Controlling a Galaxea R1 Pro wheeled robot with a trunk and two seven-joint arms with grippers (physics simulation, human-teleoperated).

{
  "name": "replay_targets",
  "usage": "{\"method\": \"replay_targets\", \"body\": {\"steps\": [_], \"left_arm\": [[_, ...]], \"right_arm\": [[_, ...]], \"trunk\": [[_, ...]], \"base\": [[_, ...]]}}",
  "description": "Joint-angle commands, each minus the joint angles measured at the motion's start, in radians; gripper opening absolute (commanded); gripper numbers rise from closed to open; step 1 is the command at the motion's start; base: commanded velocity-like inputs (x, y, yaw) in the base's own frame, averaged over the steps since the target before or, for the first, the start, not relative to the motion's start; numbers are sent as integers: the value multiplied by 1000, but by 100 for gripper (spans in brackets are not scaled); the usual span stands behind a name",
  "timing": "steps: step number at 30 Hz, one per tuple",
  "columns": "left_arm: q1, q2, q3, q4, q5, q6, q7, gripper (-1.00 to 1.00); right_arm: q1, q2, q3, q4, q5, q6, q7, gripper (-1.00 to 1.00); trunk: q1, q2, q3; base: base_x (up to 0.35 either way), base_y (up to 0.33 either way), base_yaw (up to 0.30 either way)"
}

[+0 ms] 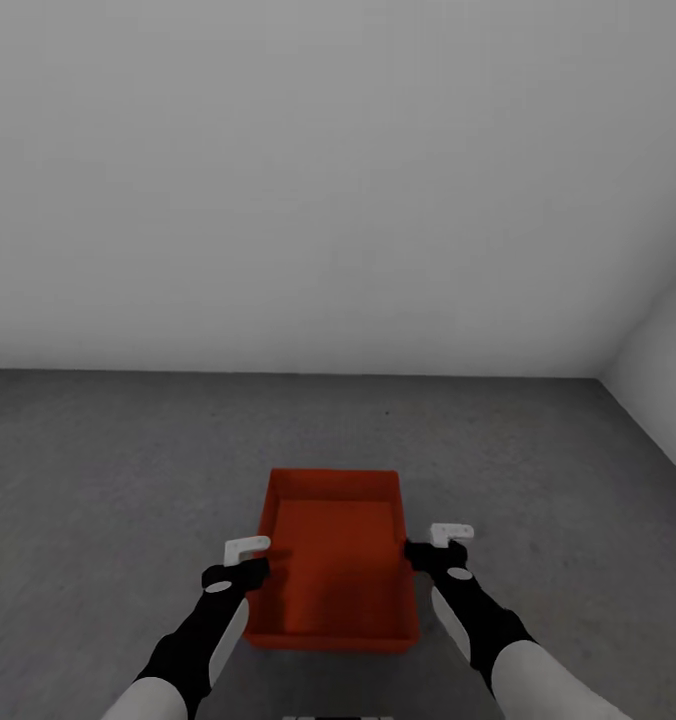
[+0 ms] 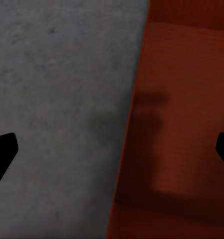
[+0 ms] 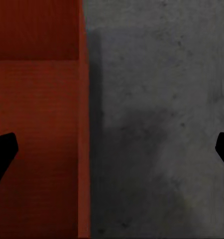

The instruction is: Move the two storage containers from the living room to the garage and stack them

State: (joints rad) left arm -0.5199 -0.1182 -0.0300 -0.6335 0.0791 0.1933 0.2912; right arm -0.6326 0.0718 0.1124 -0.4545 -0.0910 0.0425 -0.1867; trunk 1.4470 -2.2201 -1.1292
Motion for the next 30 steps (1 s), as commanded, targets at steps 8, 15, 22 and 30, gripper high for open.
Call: {"method": "replay_targets", "body": {"steps": [8,15,22,30], "left_arm": [[0,14,3,-3,8,5,6,100],[0,42,112,-16,7,7,9,100],[0,68,144,-57,5,56,9,100],[0,71,143,-62,-1,69,9,100]], "right_arm": [[-1,-126,4,-74,-20,100,-7,100],[-1,-178,2,-78,-21,104,-6,100],[0,-185,4,-77,-20,101,-5,100],[0,-183,4,-76,-21,101,-5,100]], "trunk": [[-31,56,24],[-58,105,46],[-85,154,68],[-115,210,93]], "base": [[0,0,0],[0,0,0],[0,0,0],[0,0,0]]}}
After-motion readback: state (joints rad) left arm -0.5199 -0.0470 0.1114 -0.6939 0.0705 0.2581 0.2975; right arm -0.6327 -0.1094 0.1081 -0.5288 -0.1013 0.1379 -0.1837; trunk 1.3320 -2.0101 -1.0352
